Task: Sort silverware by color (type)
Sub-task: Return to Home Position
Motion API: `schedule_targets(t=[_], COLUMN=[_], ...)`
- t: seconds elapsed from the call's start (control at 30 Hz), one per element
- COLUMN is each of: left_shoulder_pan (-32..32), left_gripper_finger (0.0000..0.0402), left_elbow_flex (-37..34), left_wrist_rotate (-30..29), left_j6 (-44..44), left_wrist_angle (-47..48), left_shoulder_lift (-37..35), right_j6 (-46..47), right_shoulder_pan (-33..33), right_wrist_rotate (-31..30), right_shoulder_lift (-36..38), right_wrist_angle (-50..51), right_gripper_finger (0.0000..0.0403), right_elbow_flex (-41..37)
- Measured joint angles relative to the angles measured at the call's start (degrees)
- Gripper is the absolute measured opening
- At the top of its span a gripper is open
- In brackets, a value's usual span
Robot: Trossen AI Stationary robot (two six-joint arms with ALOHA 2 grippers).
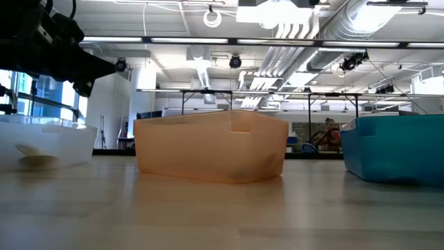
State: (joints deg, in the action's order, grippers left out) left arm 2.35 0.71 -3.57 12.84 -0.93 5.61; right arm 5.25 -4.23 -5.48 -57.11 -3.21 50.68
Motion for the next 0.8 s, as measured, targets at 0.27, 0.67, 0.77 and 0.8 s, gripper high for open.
schedule_targets(t=[0.27, 0.67, 0.77, 0.8], left_shoulder_pan=[0.0, 0.0, 0.0, 0.0], left_gripper_finger=[0.0003, 0.0003, 0.0003, 0.0003], left_elbow_flex=[0.0, 0.0, 0.0, 0.0], left_wrist_rotate=[0.0, 0.0, 0.0, 0.0], left_j6=[0.0, 0.0, 0.0, 0.0], left_wrist_angle=[0.0, 0.0, 0.0, 0.0], left_shoulder_lift=[0.0, 0.0, 0.0, 0.0], right_j6=[-1.3, -4.2, -4.2, -4.2], right_shoulder_pan=[-0.1, -0.1, -0.1, -0.1], right_wrist_rotate=[0.1, -0.5, -0.6, -0.7], right_shoulder_lift=[12.0, 25.7, 27.4, 27.7], right_wrist_angle=[14.6, 20.2, 20.8, 20.9], right_gripper_finger=[0.0000, 0.0000, 0.0000, 0.0000], right_elbow_flex=[-0.1, -0.1, -0.1, -0.1])
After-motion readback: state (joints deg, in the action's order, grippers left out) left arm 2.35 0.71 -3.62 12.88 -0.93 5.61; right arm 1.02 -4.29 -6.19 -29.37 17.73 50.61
